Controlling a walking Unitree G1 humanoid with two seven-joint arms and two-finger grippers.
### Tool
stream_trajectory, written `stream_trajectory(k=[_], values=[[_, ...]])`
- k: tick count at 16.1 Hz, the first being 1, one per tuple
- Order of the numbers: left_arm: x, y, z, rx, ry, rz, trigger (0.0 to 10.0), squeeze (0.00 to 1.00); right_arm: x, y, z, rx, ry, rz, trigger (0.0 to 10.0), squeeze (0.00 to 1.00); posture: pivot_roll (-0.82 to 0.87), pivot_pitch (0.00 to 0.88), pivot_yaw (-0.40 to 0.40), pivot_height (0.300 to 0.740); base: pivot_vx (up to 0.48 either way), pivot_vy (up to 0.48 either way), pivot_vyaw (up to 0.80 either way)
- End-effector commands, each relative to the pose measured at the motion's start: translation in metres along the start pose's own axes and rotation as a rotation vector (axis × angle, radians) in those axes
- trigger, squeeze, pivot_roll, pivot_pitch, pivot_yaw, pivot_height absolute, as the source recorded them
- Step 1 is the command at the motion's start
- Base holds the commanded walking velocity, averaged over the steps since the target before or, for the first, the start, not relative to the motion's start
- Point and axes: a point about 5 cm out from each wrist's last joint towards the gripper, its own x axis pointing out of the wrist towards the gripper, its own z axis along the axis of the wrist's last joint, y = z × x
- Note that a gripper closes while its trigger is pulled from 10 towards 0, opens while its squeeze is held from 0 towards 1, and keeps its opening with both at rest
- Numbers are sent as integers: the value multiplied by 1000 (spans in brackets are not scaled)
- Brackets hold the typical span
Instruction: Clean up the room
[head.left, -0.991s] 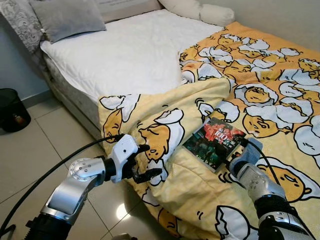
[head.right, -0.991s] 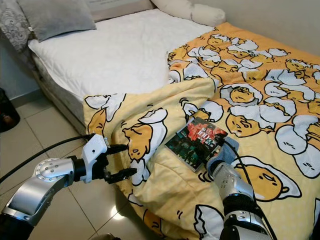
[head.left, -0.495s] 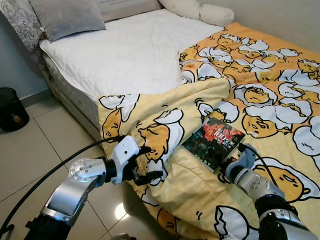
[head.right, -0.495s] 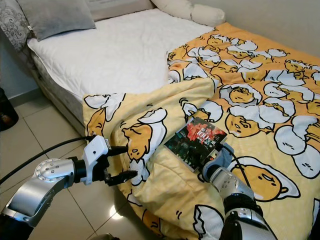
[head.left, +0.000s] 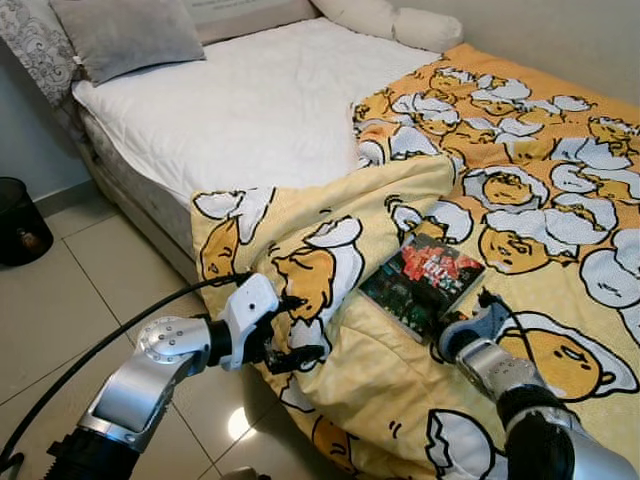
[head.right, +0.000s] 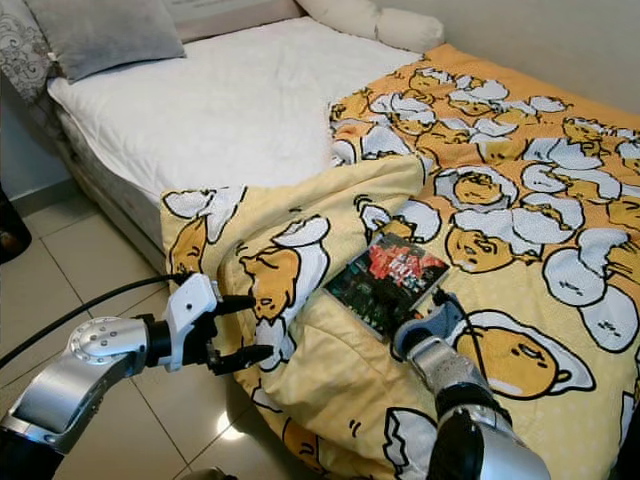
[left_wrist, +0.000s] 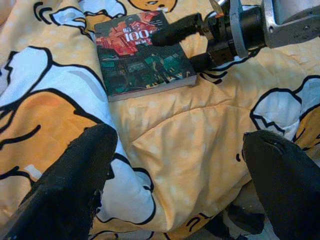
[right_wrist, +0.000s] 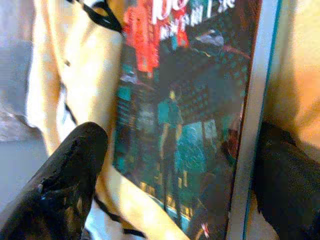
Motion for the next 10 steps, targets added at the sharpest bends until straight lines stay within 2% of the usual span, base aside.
stream_trajectory(k=[1,6,9,10], values=[[-1,-3,1,12,10,-21,10000,553,4,13,5,30,-27,44,10000,0,65,0,-28,740,0,0,0],[-3,-1,2,17,18,-24,10000,553,10,33,17,62,-92,126,10000,0,72,0,-26,740,0,0,0],[-5,0,3,20,20,-19,10000,549,11,39,22,74,-129,128,10000,0,80,0,-29,740,0,0,0],[-5,1,3,21,20,-14,10000,549,13,42,22,72,-140,115,7725,0,86,0,-30,740,0,0,0]])
